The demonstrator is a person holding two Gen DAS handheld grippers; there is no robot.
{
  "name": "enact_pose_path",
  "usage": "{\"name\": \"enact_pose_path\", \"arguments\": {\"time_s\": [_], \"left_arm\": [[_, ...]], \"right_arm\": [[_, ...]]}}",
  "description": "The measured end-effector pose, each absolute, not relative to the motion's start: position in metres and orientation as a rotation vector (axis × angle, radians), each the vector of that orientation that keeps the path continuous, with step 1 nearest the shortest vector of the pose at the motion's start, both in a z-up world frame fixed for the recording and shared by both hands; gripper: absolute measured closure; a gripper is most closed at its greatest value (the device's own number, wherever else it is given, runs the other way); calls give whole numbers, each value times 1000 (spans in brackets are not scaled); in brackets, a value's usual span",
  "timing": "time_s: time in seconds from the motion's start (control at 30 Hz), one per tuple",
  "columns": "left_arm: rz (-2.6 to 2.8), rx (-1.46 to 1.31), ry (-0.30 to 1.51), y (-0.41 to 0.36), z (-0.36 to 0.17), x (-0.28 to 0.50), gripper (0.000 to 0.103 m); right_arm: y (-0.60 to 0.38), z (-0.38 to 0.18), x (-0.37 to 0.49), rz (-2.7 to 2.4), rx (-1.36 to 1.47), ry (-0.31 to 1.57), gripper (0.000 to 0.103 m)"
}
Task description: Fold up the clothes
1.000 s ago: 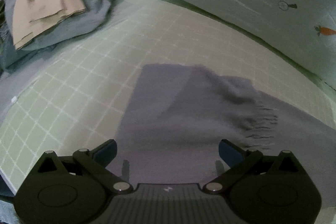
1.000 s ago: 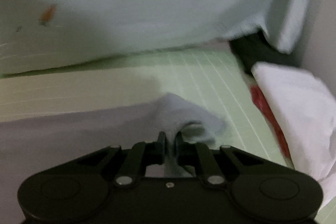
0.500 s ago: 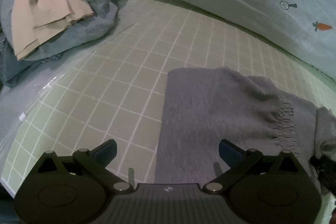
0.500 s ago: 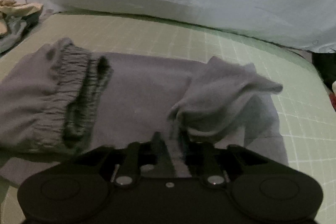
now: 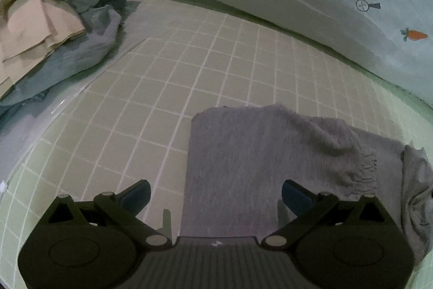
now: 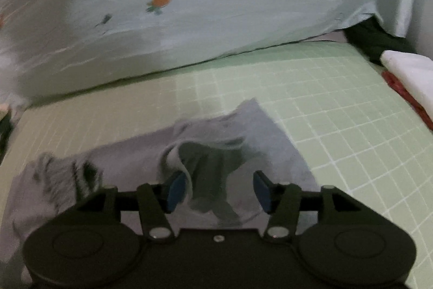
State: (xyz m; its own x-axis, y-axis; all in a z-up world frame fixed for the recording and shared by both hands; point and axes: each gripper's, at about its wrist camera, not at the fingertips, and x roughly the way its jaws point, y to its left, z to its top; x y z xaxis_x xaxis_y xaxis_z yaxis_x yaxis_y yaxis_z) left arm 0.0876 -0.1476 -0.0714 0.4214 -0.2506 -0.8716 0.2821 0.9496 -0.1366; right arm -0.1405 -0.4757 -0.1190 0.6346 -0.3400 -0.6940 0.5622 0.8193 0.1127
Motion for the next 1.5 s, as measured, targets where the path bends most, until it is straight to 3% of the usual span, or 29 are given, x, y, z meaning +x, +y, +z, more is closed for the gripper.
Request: {"name": "enact_pose_path", "arguments": {"time_s": [0.57, 0.87, 1.13, 1.3, 1.5], "left_arm": [[-318, 46, 1146, -147, -91, 110, 1], [-315, 52, 1138, -140, -87, 94, 1], [-349, 99, 1127, -137, -82, 65, 1], [-352, 129, 1117, -129, -80, 47, 1], [-337, 139, 1116, -111, -80, 37, 1]], "right_arm": [[-422, -148, -68, -296, 141, 849, 55], [-459, -125, -126, -498, 275, 739, 48], [-510, -129, -167, -722, 330, 736, 49], [-508, -141, -170, -712, 321, 793, 52], [-481, -140, -176, -555, 392, 722, 54]]}}
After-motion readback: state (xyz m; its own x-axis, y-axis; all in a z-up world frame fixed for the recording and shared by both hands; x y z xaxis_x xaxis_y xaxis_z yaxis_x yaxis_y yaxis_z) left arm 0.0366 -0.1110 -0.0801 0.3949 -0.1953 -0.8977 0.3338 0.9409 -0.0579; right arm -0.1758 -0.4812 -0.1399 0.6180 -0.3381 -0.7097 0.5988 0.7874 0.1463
